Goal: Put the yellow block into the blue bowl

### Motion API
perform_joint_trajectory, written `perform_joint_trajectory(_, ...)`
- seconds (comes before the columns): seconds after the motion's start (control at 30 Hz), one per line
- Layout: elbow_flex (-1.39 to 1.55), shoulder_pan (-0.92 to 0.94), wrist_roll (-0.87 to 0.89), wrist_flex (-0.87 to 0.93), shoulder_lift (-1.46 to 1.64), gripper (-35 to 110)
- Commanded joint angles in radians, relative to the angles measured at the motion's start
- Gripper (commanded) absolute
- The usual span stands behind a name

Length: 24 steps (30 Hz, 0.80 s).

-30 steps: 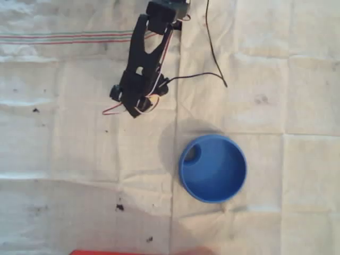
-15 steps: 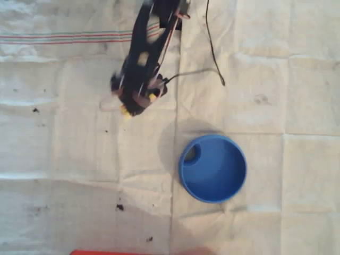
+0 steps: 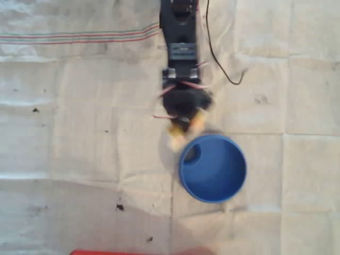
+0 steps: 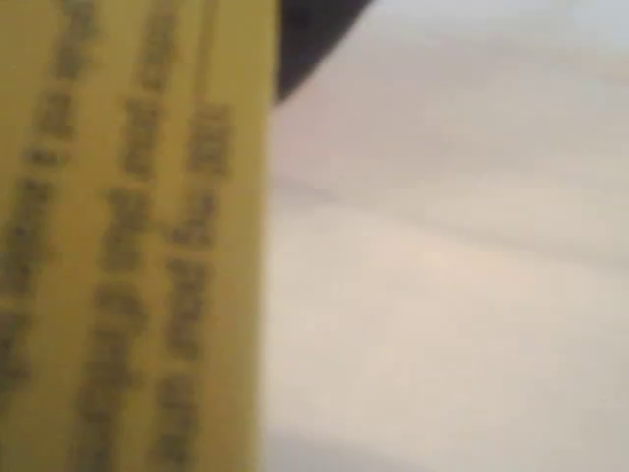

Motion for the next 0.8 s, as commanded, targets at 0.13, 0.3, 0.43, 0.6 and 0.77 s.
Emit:
perform_joint_trajectory(0.13,-0.066,-0.028,0.02,-0.295,-0.063,0)
perform_joint_trajectory(0.3,-0.066,-0.032,0.02,-0.442,-0.16,0)
perform_joint_trajectory(0.43,-0.066,-0.08,0.02,-0.52,-0.218,0)
perform_joint_trajectory(0.6,-0.066,-0.143,0.02,-0.571,-0.235,0)
perform_joint_trajectory(0.77,-0.066,-0.179,0.02,-0.604,-0.249,0)
